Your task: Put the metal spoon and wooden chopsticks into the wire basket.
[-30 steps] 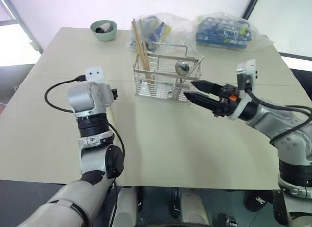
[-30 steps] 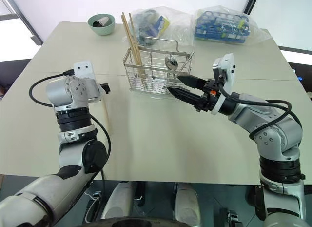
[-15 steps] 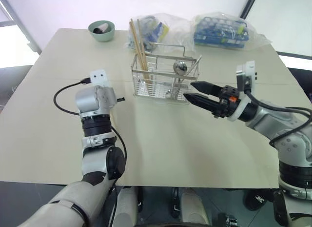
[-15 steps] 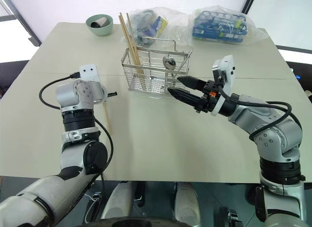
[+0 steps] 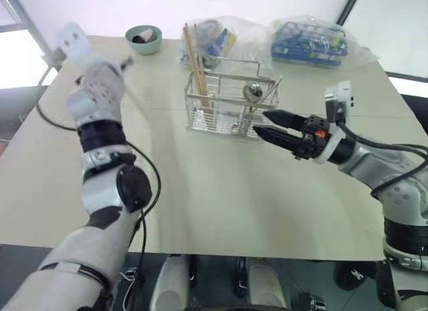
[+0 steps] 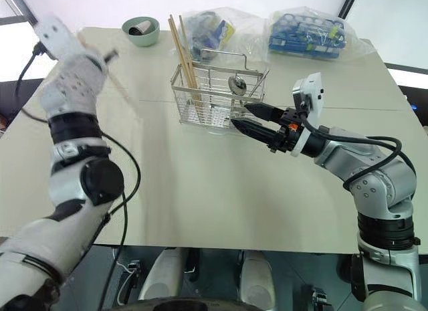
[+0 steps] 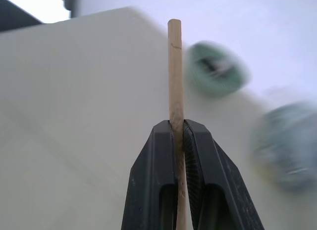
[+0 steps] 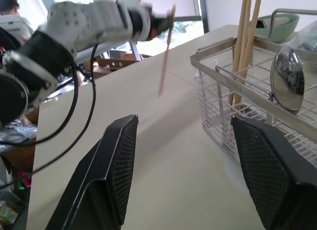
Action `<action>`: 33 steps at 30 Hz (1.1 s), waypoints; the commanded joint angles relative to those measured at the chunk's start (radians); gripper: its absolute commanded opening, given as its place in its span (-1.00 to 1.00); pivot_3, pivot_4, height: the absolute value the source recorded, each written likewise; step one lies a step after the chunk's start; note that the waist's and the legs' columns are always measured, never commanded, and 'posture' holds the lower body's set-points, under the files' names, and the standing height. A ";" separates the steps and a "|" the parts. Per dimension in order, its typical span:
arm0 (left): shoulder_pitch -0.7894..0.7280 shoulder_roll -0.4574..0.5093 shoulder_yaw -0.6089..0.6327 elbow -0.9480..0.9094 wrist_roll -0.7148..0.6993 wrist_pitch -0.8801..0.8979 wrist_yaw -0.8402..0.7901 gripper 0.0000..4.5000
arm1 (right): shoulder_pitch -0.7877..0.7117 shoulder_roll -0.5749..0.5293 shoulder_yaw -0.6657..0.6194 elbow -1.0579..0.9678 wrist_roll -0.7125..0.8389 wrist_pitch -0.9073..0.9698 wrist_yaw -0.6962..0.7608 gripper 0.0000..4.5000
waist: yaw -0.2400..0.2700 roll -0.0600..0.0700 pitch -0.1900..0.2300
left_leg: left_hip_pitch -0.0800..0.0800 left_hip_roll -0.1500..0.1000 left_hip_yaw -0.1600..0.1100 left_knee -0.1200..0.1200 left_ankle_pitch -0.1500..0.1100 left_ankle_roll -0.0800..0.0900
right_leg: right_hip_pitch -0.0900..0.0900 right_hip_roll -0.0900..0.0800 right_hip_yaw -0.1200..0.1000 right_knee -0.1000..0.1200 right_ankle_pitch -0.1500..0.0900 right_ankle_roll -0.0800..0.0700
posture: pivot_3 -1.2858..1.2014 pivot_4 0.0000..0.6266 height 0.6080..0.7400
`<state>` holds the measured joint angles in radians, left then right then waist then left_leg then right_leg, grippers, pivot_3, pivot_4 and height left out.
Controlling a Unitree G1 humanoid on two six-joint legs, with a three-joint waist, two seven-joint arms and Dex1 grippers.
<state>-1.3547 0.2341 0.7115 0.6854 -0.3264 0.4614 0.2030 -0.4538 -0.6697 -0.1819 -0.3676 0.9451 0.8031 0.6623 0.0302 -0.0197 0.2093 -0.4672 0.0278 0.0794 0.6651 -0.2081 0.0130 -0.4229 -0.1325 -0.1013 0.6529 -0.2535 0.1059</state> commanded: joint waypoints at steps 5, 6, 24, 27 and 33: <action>-0.202 0.048 -0.009 0.174 -0.195 -0.262 -0.356 -0.97 | -0.008 -0.010 -0.032 -0.043 0.017 0.015 -0.021 0.36 | 0.000 0.001 0.000 | 0.000 -0.003 0.003 0.000 0.001 -0.001 | 0.000 0.000 0.001 -0.002 0.001 0.001 | 0.03 -0.52 0.51; -0.207 0.046 -0.027 0.189 -0.191 -0.272 -0.377 -0.97 | -0.006 -0.010 -0.034 -0.045 0.018 0.016 -0.024 0.36 | 0.002 0.000 0.000 | 0.001 -0.003 0.003 0.000 0.001 -0.001 | 0.000 0.000 0.001 -0.002 0.001 0.001 | 0.03 -0.52 0.51; -0.016 -0.131 -0.451 0.073 0.017 -0.353 -0.529 -0.97 | 0.080 -0.012 -0.112 -0.105 0.046 0.014 -0.090 0.36 | 0.003 0.000 0.000 | -0.003 -0.003 0.003 0.002 -0.001 0.002 | -0.001 0.000 0.001 -0.004 0.003 0.005 | 0.03 -0.52 0.51; 0.056 -0.142 -0.495 0.003 0.042 -0.358 -0.519 -0.97 | 0.078 -0.011 -0.110 -0.101 0.042 0.010 -0.091 0.36 | 0.005 0.000 0.000 | -0.002 -0.003 0.003 0.002 -0.001 0.002 | -0.001 0.000 0.002 -0.003 0.003 0.005 | 0.03 -0.52 0.51; 0.166 -0.181 -0.508 -0.172 -0.003 -0.316 -0.519 0.13 | 0.064 -0.005 -0.099 -0.080 0.029 0.002 -0.086 0.36 | 0.009 0.000 0.000 | -0.003 -0.002 0.002 0.002 -0.001 0.003 | -0.001 0.000 0.002 -0.003 0.003 0.005 | 0.03 -0.52 0.51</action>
<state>-1.1715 0.0572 0.2023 0.6061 -0.2942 0.1348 -0.3158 -0.3710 -0.6733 -0.2606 -0.4265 0.9652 0.8259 0.5740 0.0391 -0.0194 0.2090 -0.4705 0.0259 0.0815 0.6677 -0.2089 0.0157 -0.4240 -0.1326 -0.0993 0.6495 -0.2502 0.1108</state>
